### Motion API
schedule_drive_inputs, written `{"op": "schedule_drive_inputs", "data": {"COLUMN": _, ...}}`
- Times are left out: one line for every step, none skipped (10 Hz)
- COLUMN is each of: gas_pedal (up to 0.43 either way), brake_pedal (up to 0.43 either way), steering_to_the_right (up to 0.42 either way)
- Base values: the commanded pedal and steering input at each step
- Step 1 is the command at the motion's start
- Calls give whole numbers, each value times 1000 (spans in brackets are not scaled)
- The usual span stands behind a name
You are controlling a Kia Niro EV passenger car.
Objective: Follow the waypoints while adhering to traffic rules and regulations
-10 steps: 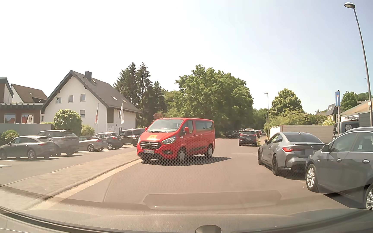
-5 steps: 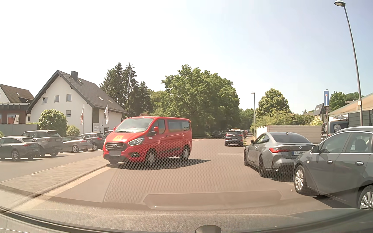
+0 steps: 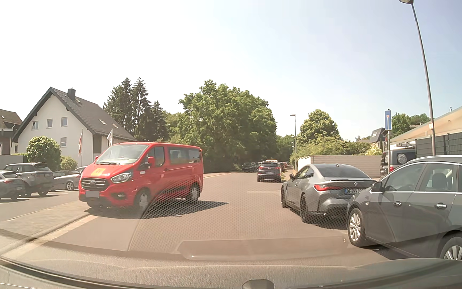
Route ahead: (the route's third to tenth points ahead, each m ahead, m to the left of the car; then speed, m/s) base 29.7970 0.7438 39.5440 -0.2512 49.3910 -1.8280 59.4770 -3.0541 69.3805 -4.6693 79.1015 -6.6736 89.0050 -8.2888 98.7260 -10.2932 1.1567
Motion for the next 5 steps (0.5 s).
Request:
{"op": "schedule_drive_inputs", "data": {"gas_pedal": 110, "brake_pedal": 0, "steering_to_the_right": 363}}
{"op": "schedule_drive_inputs", "data": {"gas_pedal": 110, "brake_pedal": 0, "steering_to_the_right": 317}}
{"op": "schedule_drive_inputs", "data": {"gas_pedal": 110, "brake_pedal": 0, "steering_to_the_right": 296}}
{"op": "schedule_drive_inputs", "data": {"gas_pedal": 110, "brake_pedal": 0, "steering_to_the_right": 256}}
{"op": "schedule_drive_inputs", "data": {"gas_pedal": 110, "brake_pedal": 0, "steering_to_the_right": 213}}
